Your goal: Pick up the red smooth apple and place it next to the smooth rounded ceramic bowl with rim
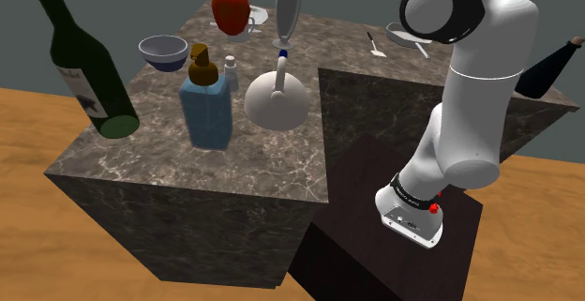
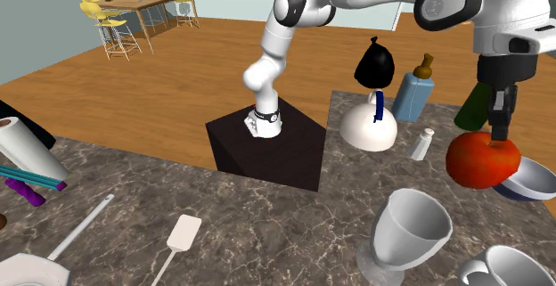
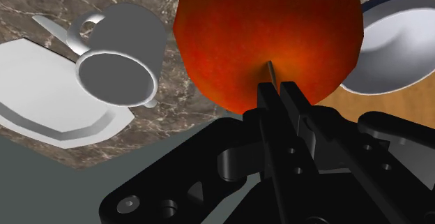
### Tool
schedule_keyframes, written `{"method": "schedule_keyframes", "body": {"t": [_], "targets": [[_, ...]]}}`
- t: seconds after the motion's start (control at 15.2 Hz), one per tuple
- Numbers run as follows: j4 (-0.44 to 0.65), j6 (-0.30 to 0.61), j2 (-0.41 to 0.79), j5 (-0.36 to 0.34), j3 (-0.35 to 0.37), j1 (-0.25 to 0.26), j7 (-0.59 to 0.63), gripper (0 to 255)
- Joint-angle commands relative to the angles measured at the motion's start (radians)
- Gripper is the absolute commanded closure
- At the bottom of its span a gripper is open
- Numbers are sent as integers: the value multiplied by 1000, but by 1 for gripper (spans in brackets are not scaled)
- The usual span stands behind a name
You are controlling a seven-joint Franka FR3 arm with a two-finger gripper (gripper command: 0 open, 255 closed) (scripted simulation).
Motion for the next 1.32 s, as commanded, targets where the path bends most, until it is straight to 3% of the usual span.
{"method": "schedule_keyframes", "body": {"t": [0.0,0.99,1.25], "targets": [[-38,32,-7,-1,0,5,-3,255],[-263,246,-17,6,9,26,-20,255],[-263,246,-17,6,9,26,-20,255]]}}
